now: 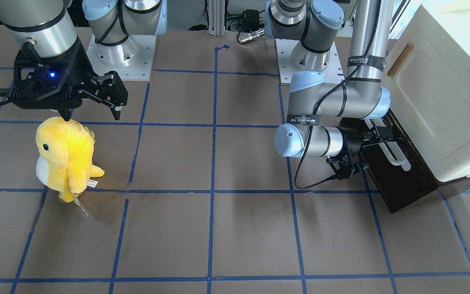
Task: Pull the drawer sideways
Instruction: 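Align the left gripper around the white drawer handle and close it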
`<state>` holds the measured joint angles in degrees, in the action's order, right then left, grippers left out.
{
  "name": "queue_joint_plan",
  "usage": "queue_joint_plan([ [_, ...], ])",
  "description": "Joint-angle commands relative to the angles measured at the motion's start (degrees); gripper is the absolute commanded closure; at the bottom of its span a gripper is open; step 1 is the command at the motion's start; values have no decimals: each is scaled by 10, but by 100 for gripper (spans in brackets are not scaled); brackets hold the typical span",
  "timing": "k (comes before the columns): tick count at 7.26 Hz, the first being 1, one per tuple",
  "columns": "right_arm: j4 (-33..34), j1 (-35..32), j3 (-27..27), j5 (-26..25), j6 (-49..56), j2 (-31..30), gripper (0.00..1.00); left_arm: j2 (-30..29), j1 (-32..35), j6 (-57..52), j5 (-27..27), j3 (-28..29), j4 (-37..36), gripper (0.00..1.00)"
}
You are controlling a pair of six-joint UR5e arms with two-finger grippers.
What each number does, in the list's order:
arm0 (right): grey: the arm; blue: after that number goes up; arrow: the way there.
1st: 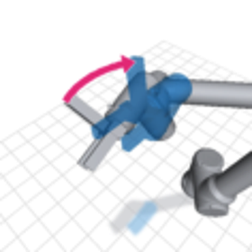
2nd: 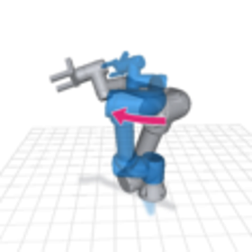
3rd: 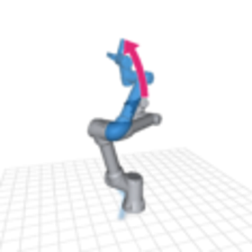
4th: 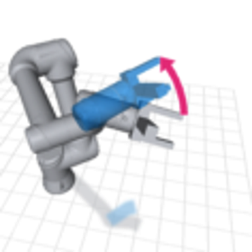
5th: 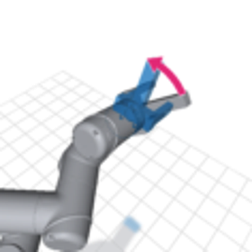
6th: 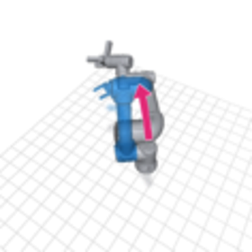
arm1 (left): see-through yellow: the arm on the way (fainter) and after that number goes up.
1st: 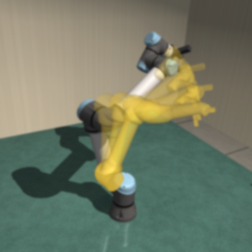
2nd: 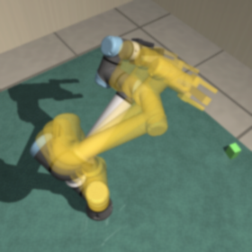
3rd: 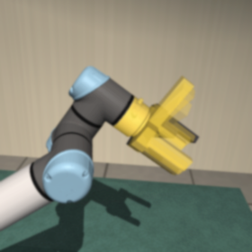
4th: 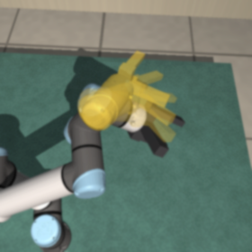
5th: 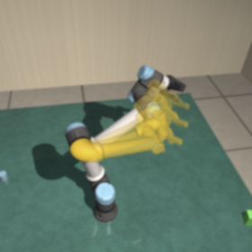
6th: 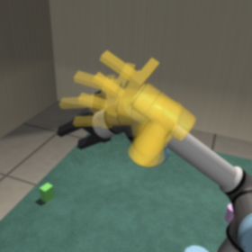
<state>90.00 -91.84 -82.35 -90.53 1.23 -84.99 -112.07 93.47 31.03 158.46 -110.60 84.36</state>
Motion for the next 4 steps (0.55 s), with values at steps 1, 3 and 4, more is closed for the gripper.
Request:
queue_joint_plan([
  [1, 0, 0, 0, 0, 0, 0, 0, 3, -16, 0, 1, -6, -1, 18],
  [3, 0, 0, 0, 0, 0, 0, 0, 5, -15, 1, 1, -10, -1, 23],
  [4, 0, 0, 0, 0, 0, 0, 0, 6, -15, 0, 1, -10, -1, 24],
])
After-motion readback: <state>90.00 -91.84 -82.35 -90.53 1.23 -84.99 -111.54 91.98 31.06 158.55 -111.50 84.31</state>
